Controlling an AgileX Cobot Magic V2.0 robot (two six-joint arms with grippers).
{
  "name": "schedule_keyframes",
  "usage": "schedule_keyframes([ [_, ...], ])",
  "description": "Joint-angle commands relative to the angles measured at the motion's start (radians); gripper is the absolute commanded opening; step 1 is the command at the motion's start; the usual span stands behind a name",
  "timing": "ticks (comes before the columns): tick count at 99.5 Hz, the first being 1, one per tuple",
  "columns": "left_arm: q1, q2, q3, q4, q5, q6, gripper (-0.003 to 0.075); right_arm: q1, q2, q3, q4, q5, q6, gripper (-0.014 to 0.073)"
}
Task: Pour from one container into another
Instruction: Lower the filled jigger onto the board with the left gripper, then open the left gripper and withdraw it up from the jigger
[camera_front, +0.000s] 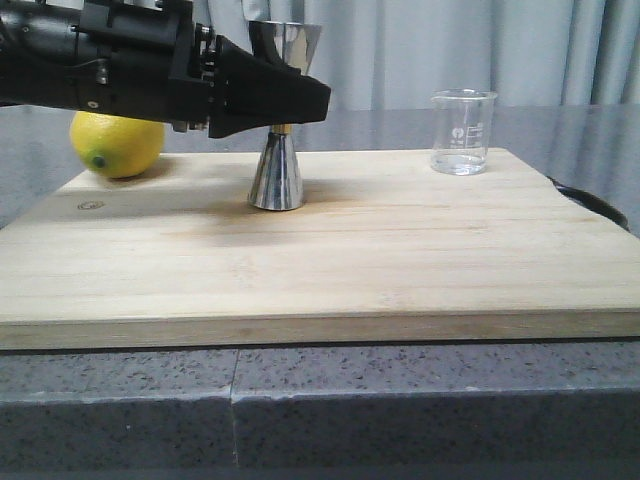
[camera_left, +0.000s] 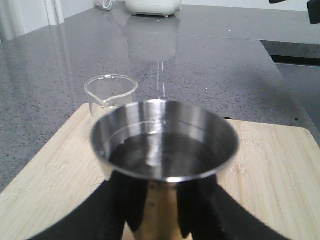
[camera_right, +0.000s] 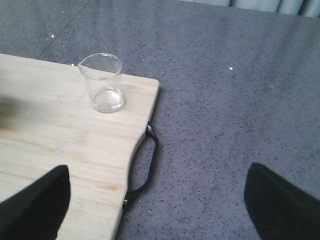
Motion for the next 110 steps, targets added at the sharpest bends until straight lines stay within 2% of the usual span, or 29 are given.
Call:
schedule_keyframes([
  [1,0.002,-0.041,-0.029,-0.078,0.102,0.001,0.0203,0.002,-0.005,-0.026,-0.021,-0.061,0.003,0.0618],
  [10,0.002,-0.041,-0.029,-0.078,0.102,0.001,0.0207,0.002,-0.005,-0.026,-0.021,-0.061,0.003,0.0618],
  [30,0.002,-0.041,-0.029,-0.078,0.102,0.001,0.0283,0.002,-0.005,-0.026,-0.021,-0.061,0.003,0.0618],
  [47,0.002,-0.041,-0.029,-0.078,0.102,0.001,0.0299,0.002,-0.005,-0.026,-0.021,-0.061,0.003,0.0618],
  [72,0.002,-0.043,-0.029,-0.076,0.090,-0.003,0.0522,0.002,-0.005,-0.026,-0.021,-0.061,0.003,0.0618],
  [88,0.002,-0.095,-0.029,0.013,-0.042,-0.094,0.0538,0.002,-0.005,-0.026,-0.021,-0.054,0.003,0.0618],
  [110,0.002,-0.234,-0.029,0.281,-0.213,-0.366,0.0538,0.002,-0.005,-0.026,-0.021,-0.047,0.003,0.0618],
])
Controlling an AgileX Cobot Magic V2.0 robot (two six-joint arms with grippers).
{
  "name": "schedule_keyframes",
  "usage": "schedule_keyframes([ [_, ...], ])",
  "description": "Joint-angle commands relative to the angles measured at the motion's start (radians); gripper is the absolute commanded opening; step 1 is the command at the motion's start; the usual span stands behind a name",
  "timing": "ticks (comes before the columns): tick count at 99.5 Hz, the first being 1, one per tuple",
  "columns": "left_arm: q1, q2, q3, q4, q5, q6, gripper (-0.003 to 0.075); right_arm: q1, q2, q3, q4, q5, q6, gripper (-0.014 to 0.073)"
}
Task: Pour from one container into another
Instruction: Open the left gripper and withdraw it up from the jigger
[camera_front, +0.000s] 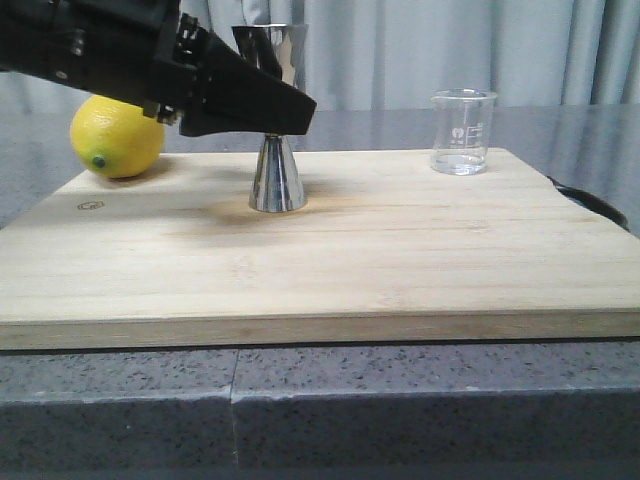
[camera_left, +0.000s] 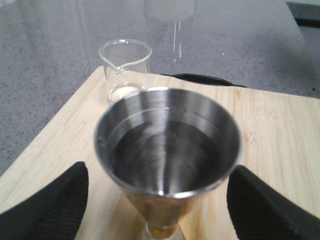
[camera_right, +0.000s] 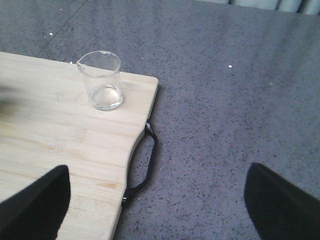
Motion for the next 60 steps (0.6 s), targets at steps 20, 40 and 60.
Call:
schedule_keyframes([
  [20,0.002,-0.254,-0.029,0.405,-0.126,-0.519,0.0538,0.002,-0.005,-0.029,-0.006,-0.038,0.003,0.0618],
  [40,0.002,-0.442,-0.029,0.804,-0.157,-0.971,0.0537,0.002,-0.005,-0.030,0.056,0.074,0.003,0.0618],
  [60,0.002,-0.640,-0.029,1.142,-0.160,-1.381,0.0537,0.002,-0.005,-0.042,0.112,0.233,0.004,0.0618],
])
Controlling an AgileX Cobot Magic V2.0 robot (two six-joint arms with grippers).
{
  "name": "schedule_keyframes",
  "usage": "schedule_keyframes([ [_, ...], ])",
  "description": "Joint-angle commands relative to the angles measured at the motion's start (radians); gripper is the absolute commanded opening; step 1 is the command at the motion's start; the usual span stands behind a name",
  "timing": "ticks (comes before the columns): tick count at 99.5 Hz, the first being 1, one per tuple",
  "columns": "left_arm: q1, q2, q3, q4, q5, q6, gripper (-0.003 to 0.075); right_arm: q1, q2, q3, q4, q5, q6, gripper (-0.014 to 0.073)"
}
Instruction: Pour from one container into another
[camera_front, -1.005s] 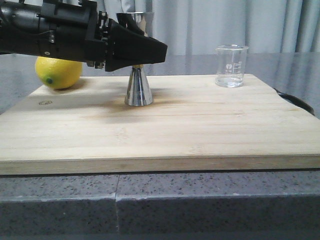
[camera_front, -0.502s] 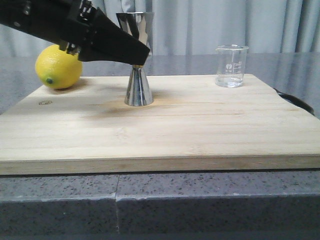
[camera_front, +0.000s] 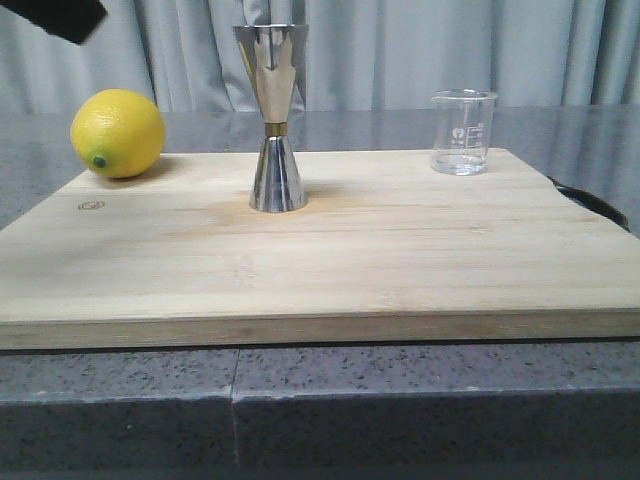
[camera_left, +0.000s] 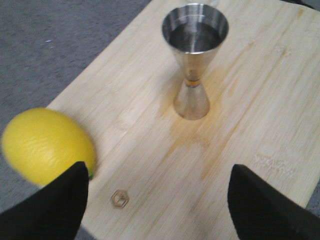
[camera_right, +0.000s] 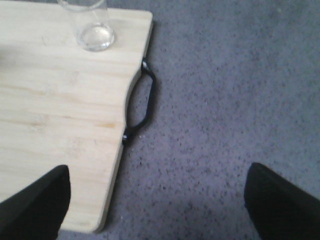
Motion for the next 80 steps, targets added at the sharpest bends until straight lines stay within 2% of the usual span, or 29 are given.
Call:
schedule_keyframes([
  [1,0.002,-0.097,-0.029,0.127,-0.029,-0.230,0.0537,0.002,-0.005,-0.044,0.008,0.025,0.004,0.0618],
  [19,0.002,-0.234,-0.029,0.427,0.036,-0.596,0.0537,0.002,-0.005,-0.131,0.009,0.185,0.004,0.0618],
  [29,0.002,-0.286,-0.029,0.527,0.084,-0.728,0.0537,0.002,-0.005,-0.181,0.009,0.235,0.004,0.0618],
  [39,0.002,-0.328,-0.027,0.573,0.133,-0.803,0.0537,0.002,-0.007,-0.209,0.005,0.269,0.004,0.0618],
  [53,0.002,-0.378,0.005,0.585,0.135,-0.876,0.0524,0.002,-0.044,-0.206,0.004,0.229,0.004,0.0618],
  [80,0.002,-0.426,0.093,0.588,0.053,-0.902,0.0383,0.002,-0.148,-0.206,-0.009,0.165,0.004,0.0617],
])
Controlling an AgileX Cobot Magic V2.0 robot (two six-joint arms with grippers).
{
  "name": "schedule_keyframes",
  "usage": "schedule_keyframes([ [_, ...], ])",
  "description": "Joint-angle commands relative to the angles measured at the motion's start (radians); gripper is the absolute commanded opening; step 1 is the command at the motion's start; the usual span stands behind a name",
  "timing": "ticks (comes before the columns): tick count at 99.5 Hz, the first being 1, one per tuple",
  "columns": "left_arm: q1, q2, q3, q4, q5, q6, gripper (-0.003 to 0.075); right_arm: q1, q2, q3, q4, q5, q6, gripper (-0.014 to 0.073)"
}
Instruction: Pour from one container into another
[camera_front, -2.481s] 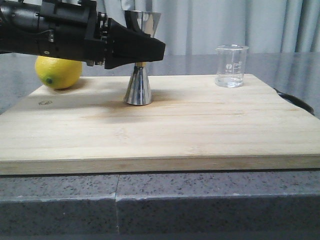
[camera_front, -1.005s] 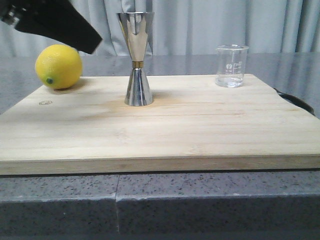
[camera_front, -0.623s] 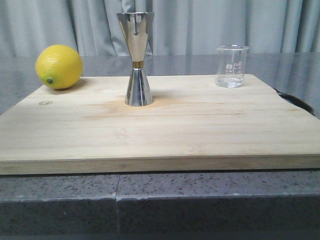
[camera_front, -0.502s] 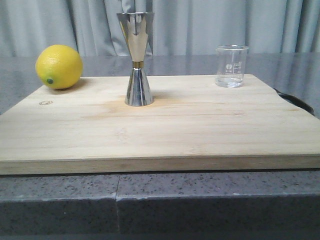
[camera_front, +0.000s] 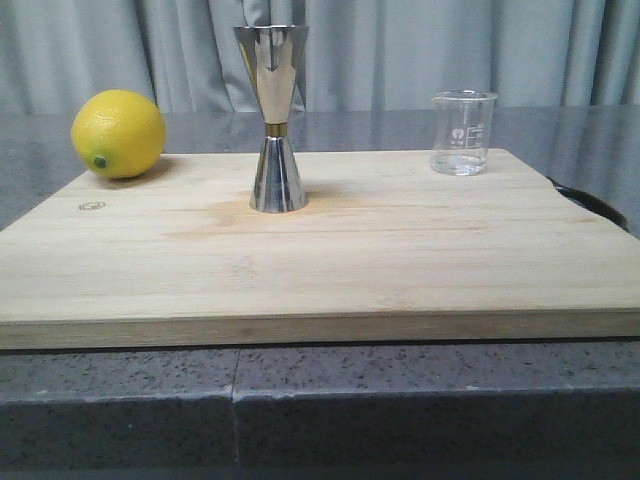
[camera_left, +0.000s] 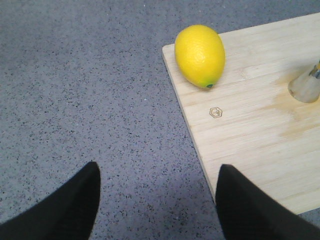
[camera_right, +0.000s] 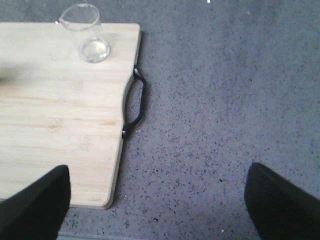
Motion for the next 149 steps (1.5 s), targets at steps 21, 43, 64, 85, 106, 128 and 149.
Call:
schedule_keyframes([
  [21,0.001,-0.004,0.000,0.006,-0.140,-0.016,0.0249,0.002,-0.021,-0.032,-0.037,-0.081,0.002,0.0371],
  [43,0.001,-0.004,0.000,0.006,-0.147,-0.016,0.0092,0.002,-0.021,-0.032,-0.037,-0.081,0.002,0.0039],
  [64,0.001,-0.004,0.000,0.006,-0.154,-0.014,-0.0019,0.002,-0.021,-0.032,-0.037,-0.082,0.002,-0.0056],
  [85,0.001,-0.004,0.000,0.006,-0.163,-0.014,-0.0019,0.002,-0.021,-0.032,-0.044,-0.119,0.002,-0.0056],
  [106,0.001,-0.004,0.000,0.006,-0.163,-0.014,-0.0019,0.002,-0.021,-0.032,-0.044,-0.117,0.002,-0.0056],
  [128,0.001,-0.004,0.000,0.003,-0.163,-0.014,-0.0019,0.002,-0.021,-0.032,-0.044,-0.117,0.002,-0.0056],
  [149,0.081,-0.125,0.108,-0.012,-0.278,0.023,-0.0019,0.002,-0.021,-0.032,-0.044,-0.117,0.002,-0.0056],
])
